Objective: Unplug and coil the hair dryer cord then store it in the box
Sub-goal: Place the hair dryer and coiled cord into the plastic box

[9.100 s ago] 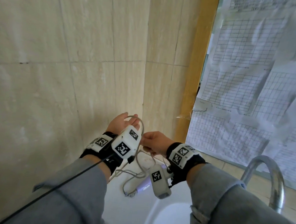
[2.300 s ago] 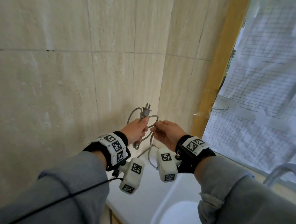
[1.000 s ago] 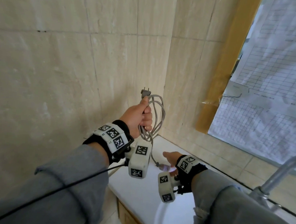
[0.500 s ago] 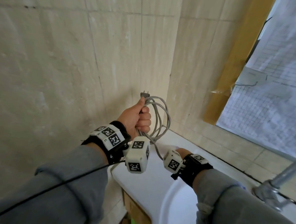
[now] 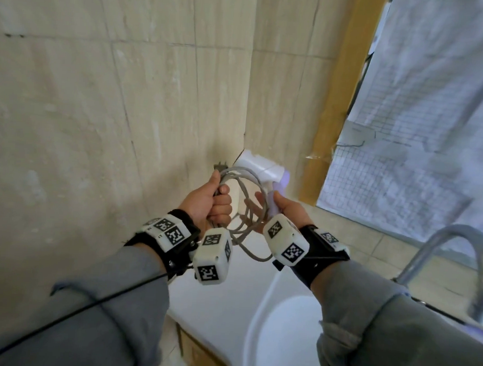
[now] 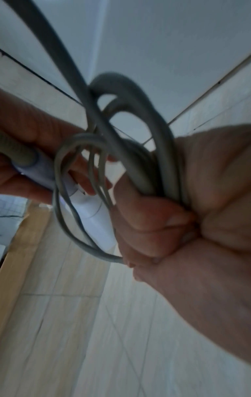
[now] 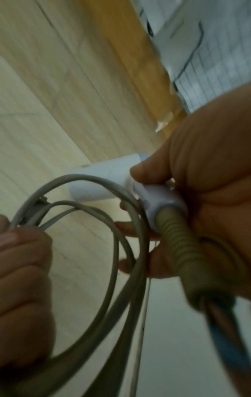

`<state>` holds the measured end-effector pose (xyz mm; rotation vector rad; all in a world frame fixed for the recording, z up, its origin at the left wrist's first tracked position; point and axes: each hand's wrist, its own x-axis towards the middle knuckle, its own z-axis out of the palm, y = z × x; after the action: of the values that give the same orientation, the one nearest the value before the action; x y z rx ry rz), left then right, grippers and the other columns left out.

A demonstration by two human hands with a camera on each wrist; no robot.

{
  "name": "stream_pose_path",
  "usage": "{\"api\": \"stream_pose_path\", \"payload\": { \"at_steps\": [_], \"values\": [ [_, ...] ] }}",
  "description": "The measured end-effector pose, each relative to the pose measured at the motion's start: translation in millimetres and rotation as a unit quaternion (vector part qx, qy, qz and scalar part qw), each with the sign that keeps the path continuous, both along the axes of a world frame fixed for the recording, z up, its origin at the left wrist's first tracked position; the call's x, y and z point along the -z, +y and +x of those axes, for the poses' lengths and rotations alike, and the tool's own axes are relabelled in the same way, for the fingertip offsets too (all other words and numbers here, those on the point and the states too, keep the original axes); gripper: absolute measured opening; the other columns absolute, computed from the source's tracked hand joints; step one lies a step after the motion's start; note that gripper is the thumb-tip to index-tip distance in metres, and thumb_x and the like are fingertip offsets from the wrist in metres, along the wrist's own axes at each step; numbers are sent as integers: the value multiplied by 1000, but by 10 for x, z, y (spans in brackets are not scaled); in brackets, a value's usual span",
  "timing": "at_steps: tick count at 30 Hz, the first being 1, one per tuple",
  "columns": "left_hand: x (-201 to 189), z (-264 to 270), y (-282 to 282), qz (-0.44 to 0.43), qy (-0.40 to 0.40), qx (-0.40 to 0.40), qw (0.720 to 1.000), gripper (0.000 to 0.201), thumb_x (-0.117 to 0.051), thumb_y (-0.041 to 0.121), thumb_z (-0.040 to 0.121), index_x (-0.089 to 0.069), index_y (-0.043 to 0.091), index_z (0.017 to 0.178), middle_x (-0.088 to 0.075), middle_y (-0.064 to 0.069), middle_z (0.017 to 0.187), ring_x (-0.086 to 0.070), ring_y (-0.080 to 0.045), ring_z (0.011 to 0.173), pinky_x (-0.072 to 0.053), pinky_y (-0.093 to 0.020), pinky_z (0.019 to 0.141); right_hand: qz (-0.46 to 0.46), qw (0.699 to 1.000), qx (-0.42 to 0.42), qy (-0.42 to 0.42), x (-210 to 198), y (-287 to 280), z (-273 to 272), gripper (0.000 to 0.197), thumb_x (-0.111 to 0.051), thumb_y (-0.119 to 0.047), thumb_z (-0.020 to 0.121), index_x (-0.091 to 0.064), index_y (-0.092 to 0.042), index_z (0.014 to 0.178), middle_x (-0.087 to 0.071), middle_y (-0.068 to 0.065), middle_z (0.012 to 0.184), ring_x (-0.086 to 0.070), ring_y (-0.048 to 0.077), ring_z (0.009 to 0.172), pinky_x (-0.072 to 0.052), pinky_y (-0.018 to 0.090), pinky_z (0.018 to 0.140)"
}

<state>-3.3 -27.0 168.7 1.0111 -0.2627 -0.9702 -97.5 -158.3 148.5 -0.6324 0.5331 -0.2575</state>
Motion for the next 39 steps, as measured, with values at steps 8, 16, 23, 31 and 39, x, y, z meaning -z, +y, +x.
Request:
{"api": "stream_pose_path", "payload": {
  "at_steps": [8,16,23,31,39],
  "values": [
    [-143,-171,-211,116,-202,5,972,41,-65,46,78,-55,10,94,-39,2,66,-28,-3,34,-27,-15,34,-87,993,83,5,-194,-45,-41,26,-50,-25,94,-59,-1,90,-67,4,53,-59,17,49,-51,24,50],
    [-159,-213,-379,128,-235,103,958,81,-81,50,47,-63,7,113,-28,1,54,-23,-7,33,-20,-16,39,-184,970,140,-69,-428,42,-143,25,-56,-12,92,-53,2,112,-63,12,75,-66,16,47,-56,26,47],
    [-130,-363,-437,87,-243,165,952,34,-64,39,81,-51,13,63,-35,8,33,-26,-5,26,-23,-13,31,-232,962,130,-58,-524,173,-287,17,-57,-12,91,-51,-7,106,-59,14,86,-64,26,71,-60,40,66],
    [-26,-421,-463,100,-283,180,937,40,-74,49,58,-55,14,58,-49,5,36,-35,-9,34,-26,-19,42,-273,946,166,-58,-516,225,-487,18,-55,-10,92,-48,-7,108,-60,14,92,-62,30,83,-55,45,80],
    [-33,-551,-438,129,-319,100,933,43,-55,37,85,-52,19,46,-63,10,59,-53,-17,70,-40,-35,77,-274,941,181,-81,-600,168,-772,16,-51,-8,93,-47,-19,104,-63,-4,94,-62,14,83,-47,27,70]
  ]
}}
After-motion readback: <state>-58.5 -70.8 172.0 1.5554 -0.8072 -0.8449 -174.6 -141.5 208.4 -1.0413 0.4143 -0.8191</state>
